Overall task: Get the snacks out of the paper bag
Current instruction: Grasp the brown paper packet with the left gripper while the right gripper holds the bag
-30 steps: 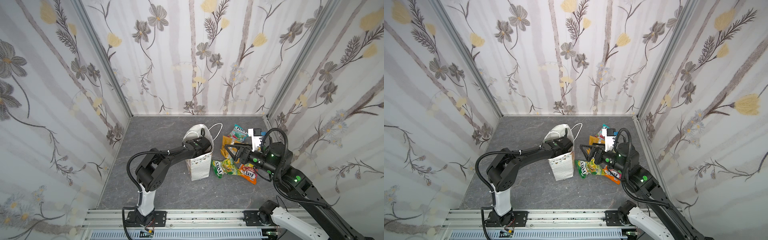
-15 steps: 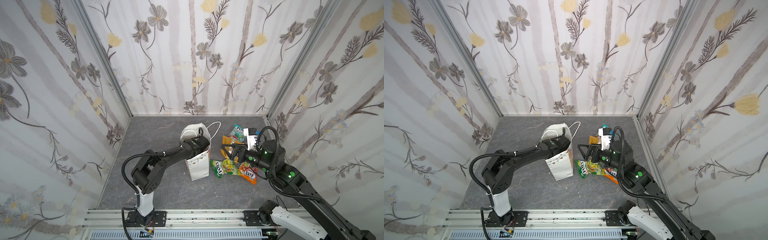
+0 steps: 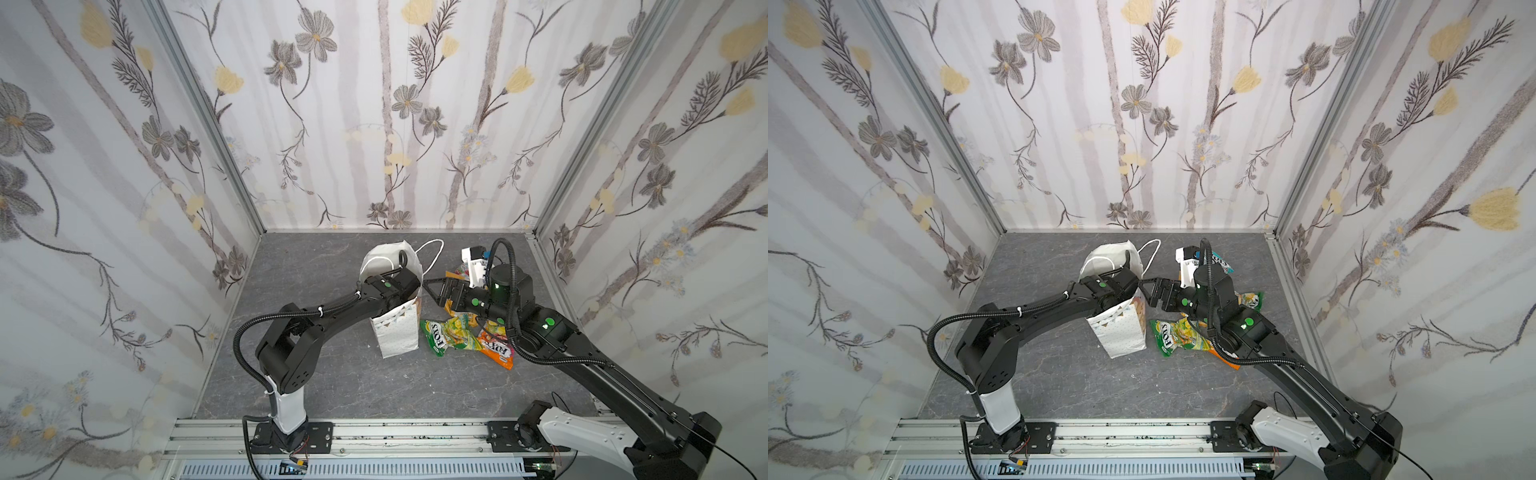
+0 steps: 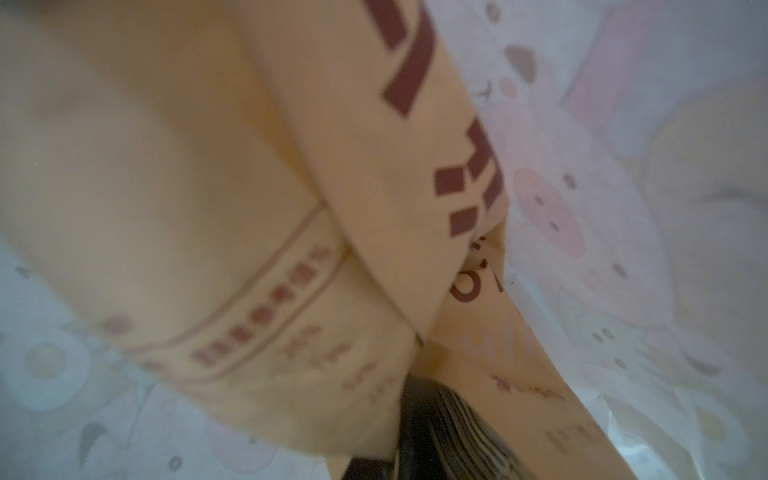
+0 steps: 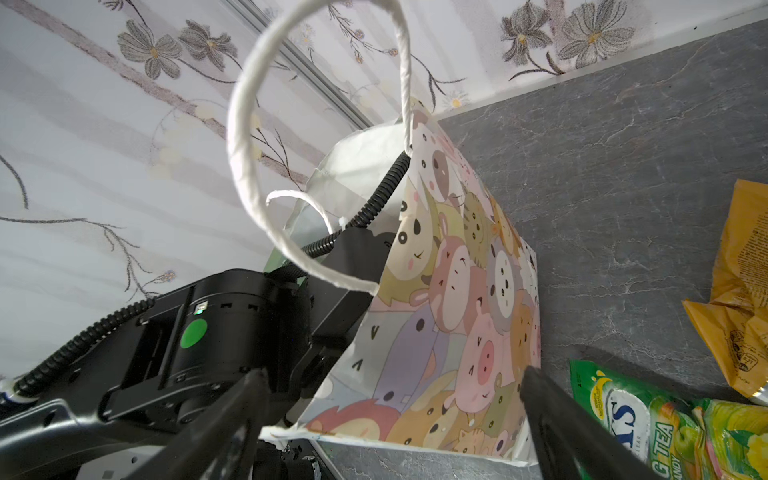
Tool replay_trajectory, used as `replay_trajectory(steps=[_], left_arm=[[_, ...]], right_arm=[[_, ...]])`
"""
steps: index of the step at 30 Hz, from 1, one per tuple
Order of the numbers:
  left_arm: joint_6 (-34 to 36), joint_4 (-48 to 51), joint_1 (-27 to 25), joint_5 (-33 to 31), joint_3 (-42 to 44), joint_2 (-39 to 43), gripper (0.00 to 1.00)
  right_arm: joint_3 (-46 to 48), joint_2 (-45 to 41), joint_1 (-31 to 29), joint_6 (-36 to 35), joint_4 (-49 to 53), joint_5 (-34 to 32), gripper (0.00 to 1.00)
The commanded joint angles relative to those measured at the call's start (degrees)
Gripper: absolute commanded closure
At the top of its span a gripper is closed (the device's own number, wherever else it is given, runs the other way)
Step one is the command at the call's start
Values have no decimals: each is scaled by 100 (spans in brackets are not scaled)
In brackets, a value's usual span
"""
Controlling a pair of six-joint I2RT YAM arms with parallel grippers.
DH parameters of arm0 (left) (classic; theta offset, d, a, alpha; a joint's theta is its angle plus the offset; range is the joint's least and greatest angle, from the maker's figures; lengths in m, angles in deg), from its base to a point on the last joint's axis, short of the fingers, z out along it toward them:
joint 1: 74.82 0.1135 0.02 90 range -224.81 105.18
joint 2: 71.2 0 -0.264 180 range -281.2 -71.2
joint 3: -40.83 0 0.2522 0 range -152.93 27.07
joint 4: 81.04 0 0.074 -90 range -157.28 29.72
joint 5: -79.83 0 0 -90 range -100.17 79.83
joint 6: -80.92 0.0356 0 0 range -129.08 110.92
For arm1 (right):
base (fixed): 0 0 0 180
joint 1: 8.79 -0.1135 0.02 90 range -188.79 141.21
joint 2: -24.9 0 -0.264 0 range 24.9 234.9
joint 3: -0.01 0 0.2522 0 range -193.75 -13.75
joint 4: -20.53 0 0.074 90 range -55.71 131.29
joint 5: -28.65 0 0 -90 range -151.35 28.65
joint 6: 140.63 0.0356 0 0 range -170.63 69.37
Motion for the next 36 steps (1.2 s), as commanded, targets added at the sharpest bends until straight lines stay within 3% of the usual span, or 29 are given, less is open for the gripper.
replay_trajectory(steps=[1, 9, 23, 36], left_arm=[[41, 72, -21, -116, -40, 119, 100], [102, 253, -31, -131, -207, 536, 100], [105, 212, -33, -126, -362, 784, 100], [113, 19, 102, 163, -564, 851, 100]], right_arm=[[-67, 164, 0, 5, -332, -168, 5], [258, 394, 12, -71, -273, -488, 5], [510, 394, 13, -54, -115, -368, 4], [325, -202, 4, 355, -590, 324, 5]])
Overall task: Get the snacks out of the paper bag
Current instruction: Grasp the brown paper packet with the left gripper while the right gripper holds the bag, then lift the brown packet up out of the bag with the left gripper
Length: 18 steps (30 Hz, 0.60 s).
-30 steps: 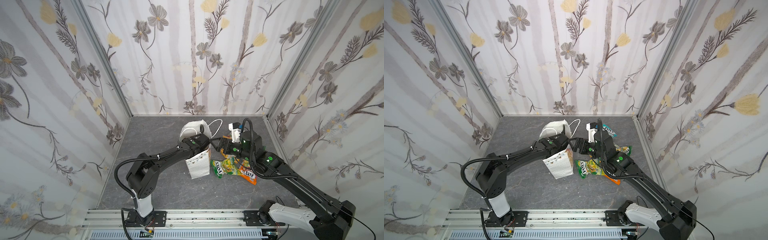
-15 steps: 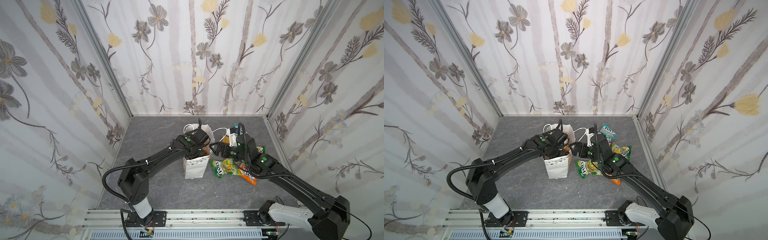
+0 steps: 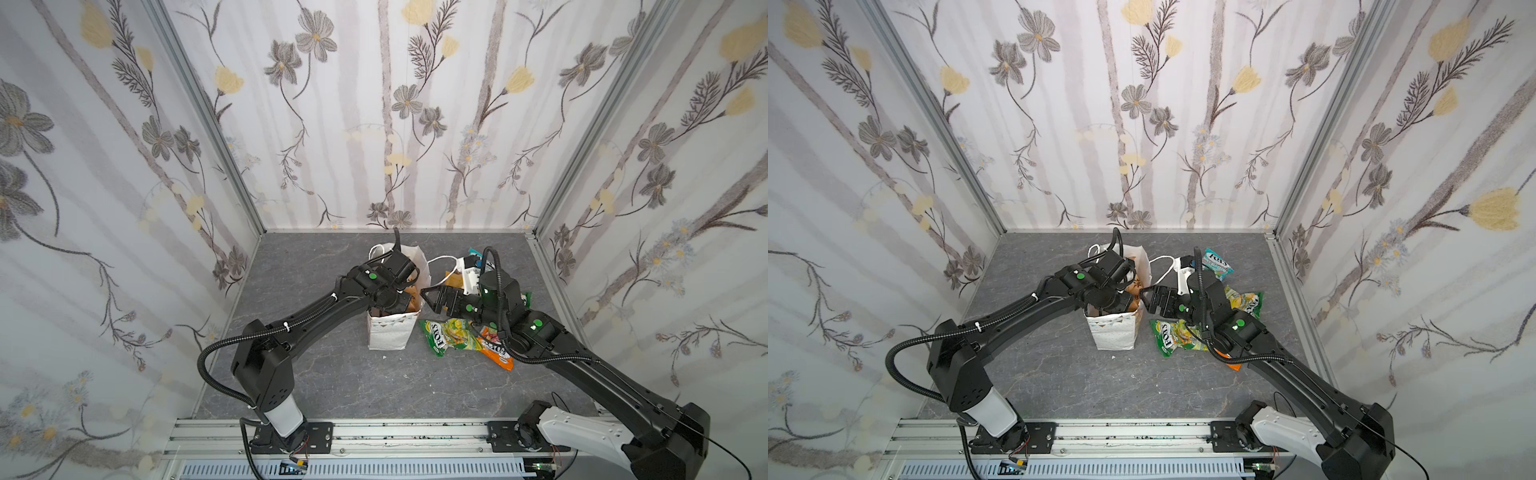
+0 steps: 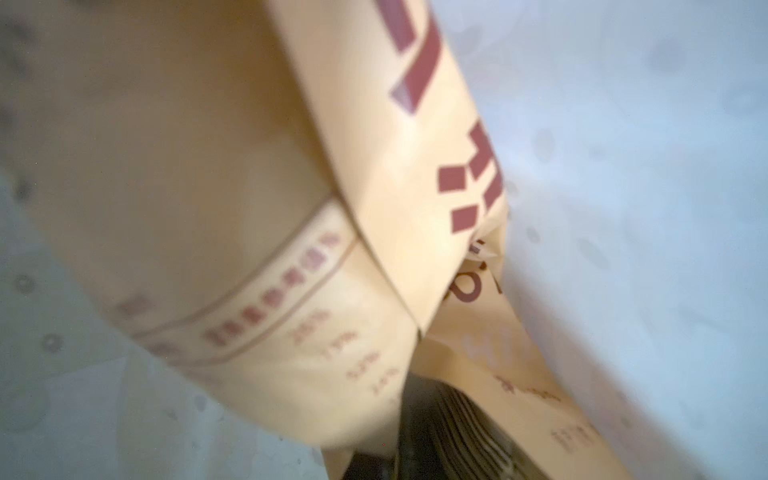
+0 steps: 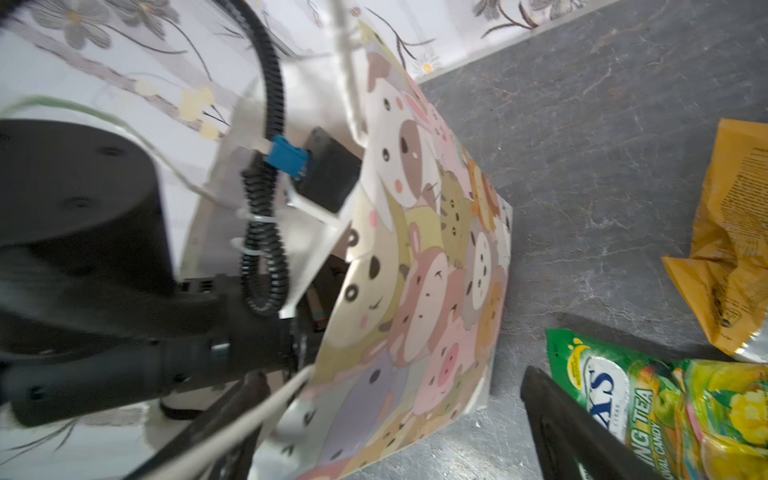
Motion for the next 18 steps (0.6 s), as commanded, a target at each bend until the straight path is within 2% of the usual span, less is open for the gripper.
replay_trajectory(steps=[1, 7, 8, 11, 14, 18], left_arm=[[52, -120, 19, 60, -37, -58, 100], [35, -33, 21, -38, -121, -171, 100], [28, -77, 22, 31, -116, -122, 100], [-31, -297, 19, 426, -100, -6, 100], [-76, -439, 6, 665, -72, 22, 100], [-86, -479, -7, 787, -80, -25, 100]], right_arm=[[-177, -174, 11, 223, -484, 227, 5], [-263, -379, 246, -17, -221, -391, 8], [-243, -355, 339, -83, -142, -401, 13], [-111, -239, 471, -113, -228, -85, 39], [-71, -36, 362, -55, -475, 404, 46], [-103, 214, 148, -87, -547, 475, 48]])
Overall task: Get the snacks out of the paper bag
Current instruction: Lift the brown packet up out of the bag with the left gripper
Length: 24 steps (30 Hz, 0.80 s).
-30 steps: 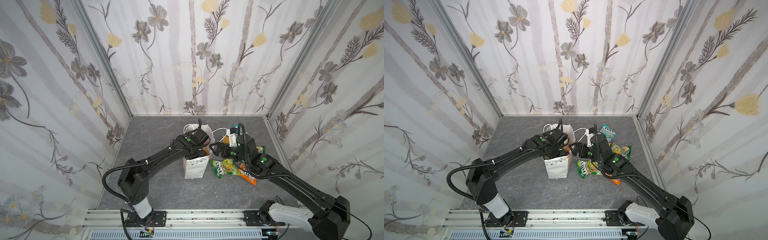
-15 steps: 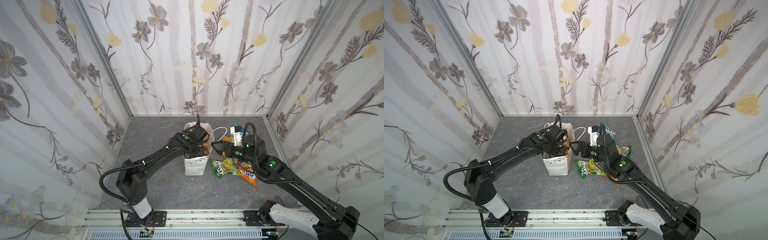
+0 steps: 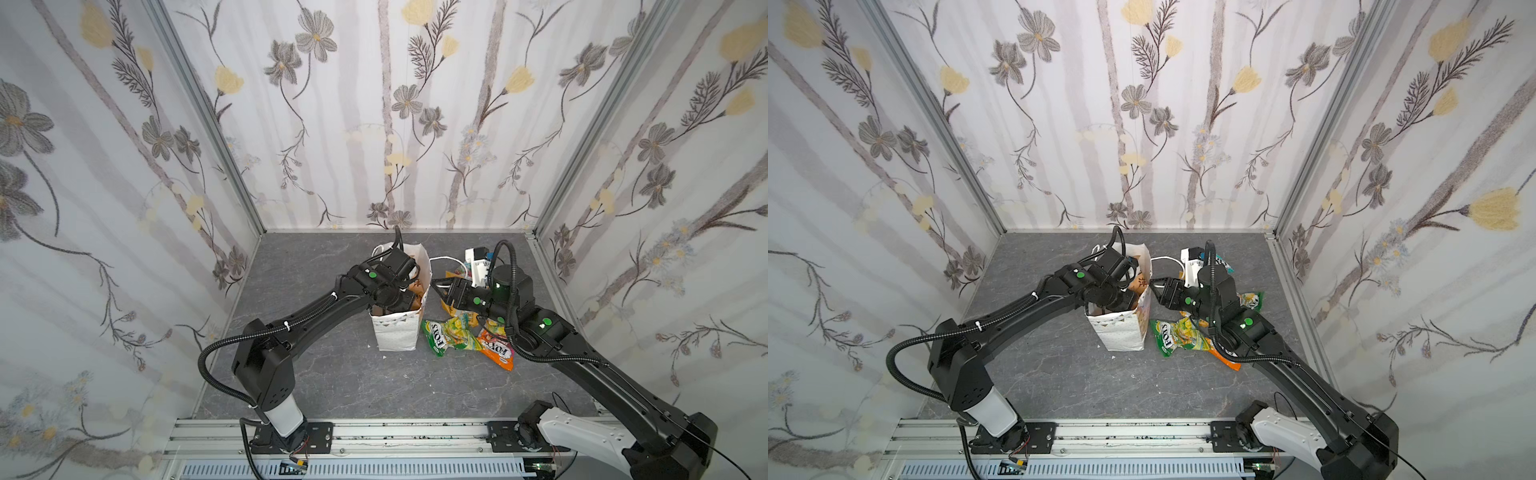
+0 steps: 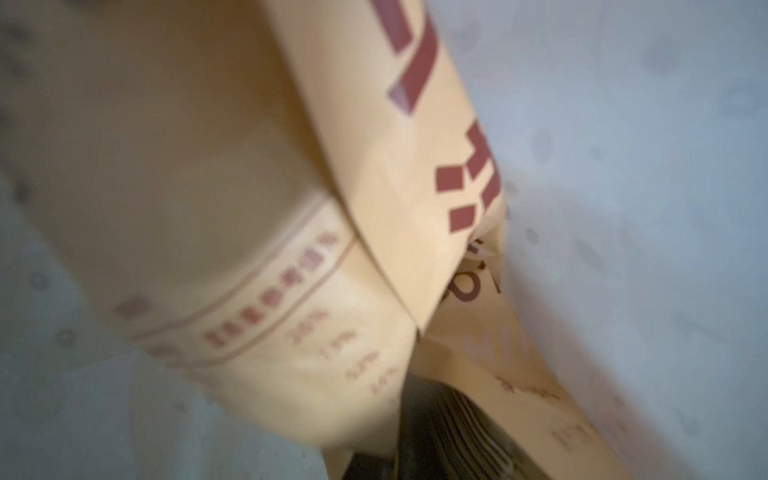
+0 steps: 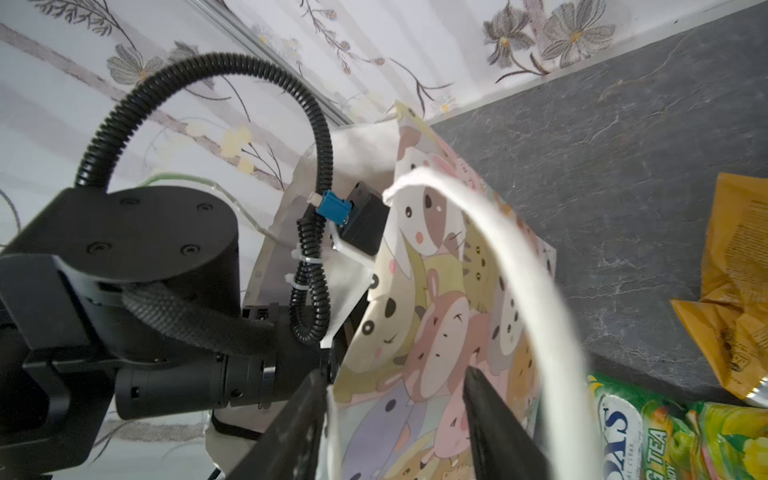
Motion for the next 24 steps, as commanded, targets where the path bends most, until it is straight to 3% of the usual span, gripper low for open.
replay_trajectory(steps=[1, 10, 17, 24], left_arm=[[-70, -269, -7, 287, -22, -1, 100], [152, 32, -16, 181, -658, -97, 100], [344, 489, 5, -273, -1019, -300, 100], [341, 696, 111, -341, -1227, -315, 100]], right_arm=[[-7, 181, -94, -51, -315, 246, 48], [20, 666, -264, -228, 83, 250, 54], [49, 501, -263, -205, 152, -34, 48], [-203, 224, -260, -100, 154, -47, 41]])
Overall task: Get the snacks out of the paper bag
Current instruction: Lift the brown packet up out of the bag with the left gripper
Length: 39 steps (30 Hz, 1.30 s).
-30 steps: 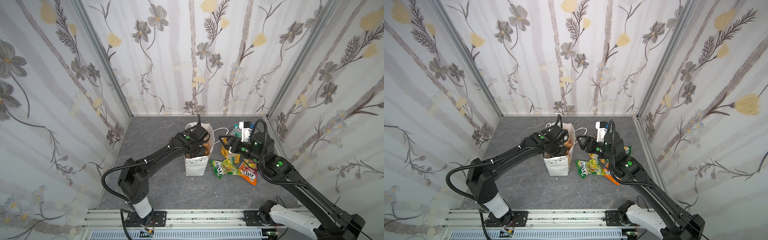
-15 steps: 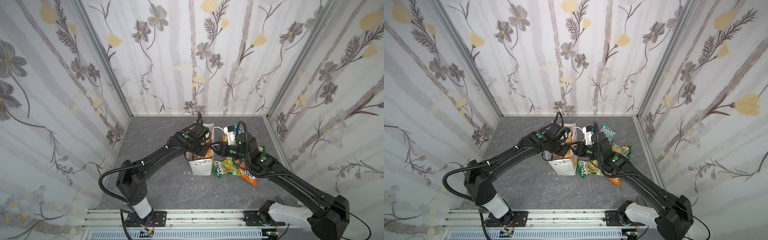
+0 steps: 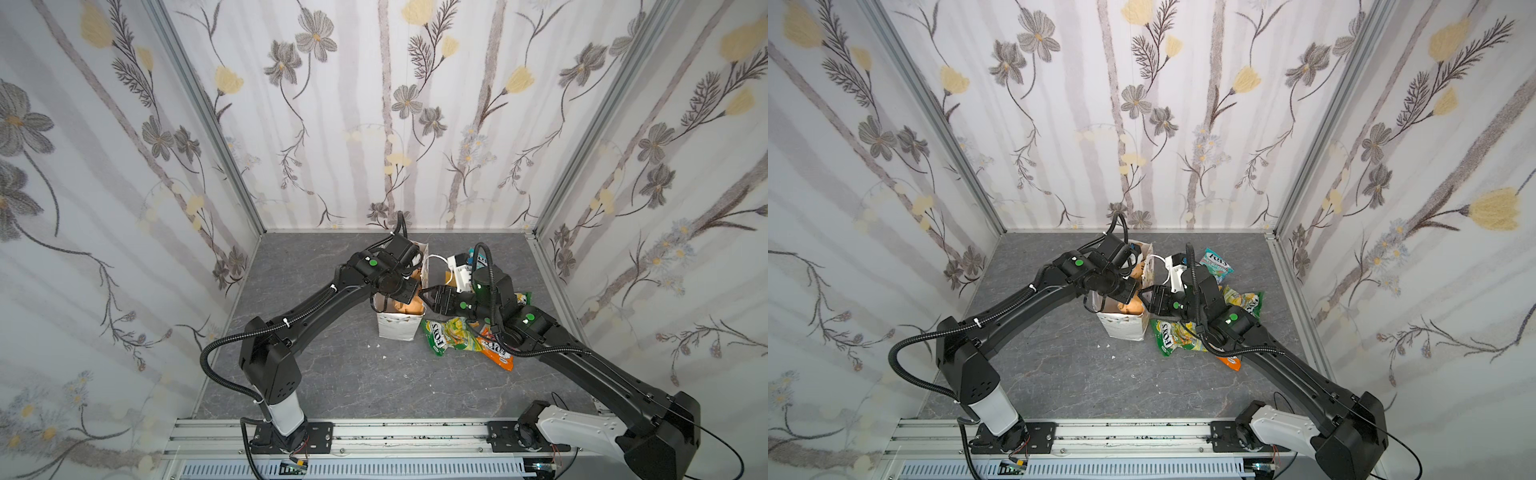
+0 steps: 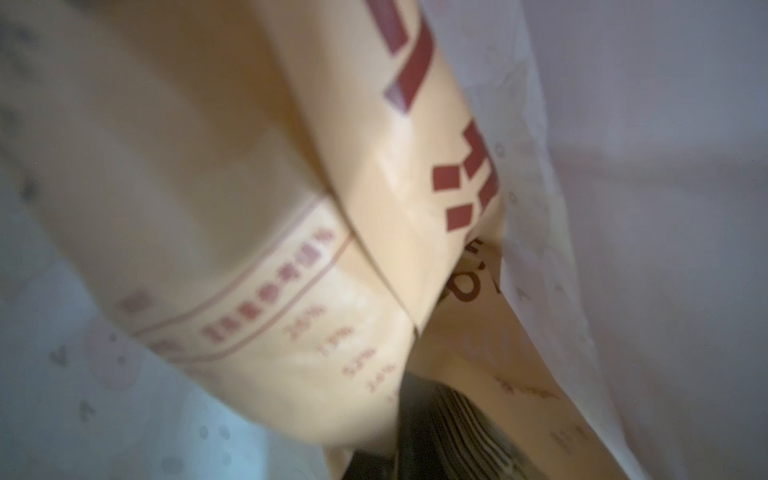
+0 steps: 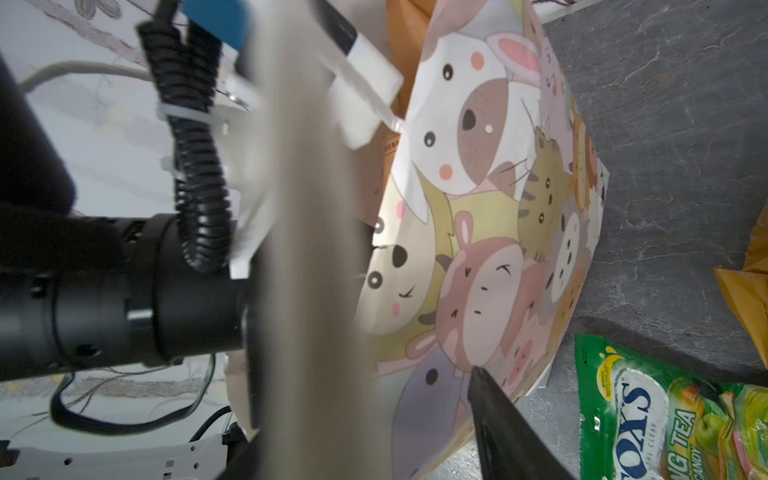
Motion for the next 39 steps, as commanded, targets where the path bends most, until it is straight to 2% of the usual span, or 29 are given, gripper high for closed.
replay_trajectory(steps=[1, 9, 14, 18, 21, 26, 29, 32, 36, 39], left_arm=[[86, 150, 4, -108, -174, -45, 100], [392, 555, -40, -252, -393, -93, 100], [449, 449, -39, 288, -264, 207, 100], [443, 338, 9, 721, -298, 367, 100], [452, 367, 61, 735, -376, 340, 100], [558, 482, 92, 524, -467, 177, 100], [701, 676, 109, 203, -461, -36, 100], [733, 804, 128, 138, -401, -170, 100], [671, 526, 127, 462, -172, 17, 100], [645, 461, 128, 735, -142, 106, 100]], right_arm=[[-129, -134, 14, 75, -61, -72, 41], [-79, -273, 280, 132, -165, -244, 41], [91, -33, 652, 51, -183, -120, 41], [114, 253, 662, -40, -110, 117, 41], [118, 339, 651, -69, -38, 321, 41], [137, 143, 690, -109, 76, 224, 41], [-21, -65, 771, -126, 243, 305, 37], [-198, -337, 851, -97, 242, 419, 32], [-572, -373, 992, -151, 219, 598, 19], [-896, -51, 1312, -289, 298, 928, 16]])
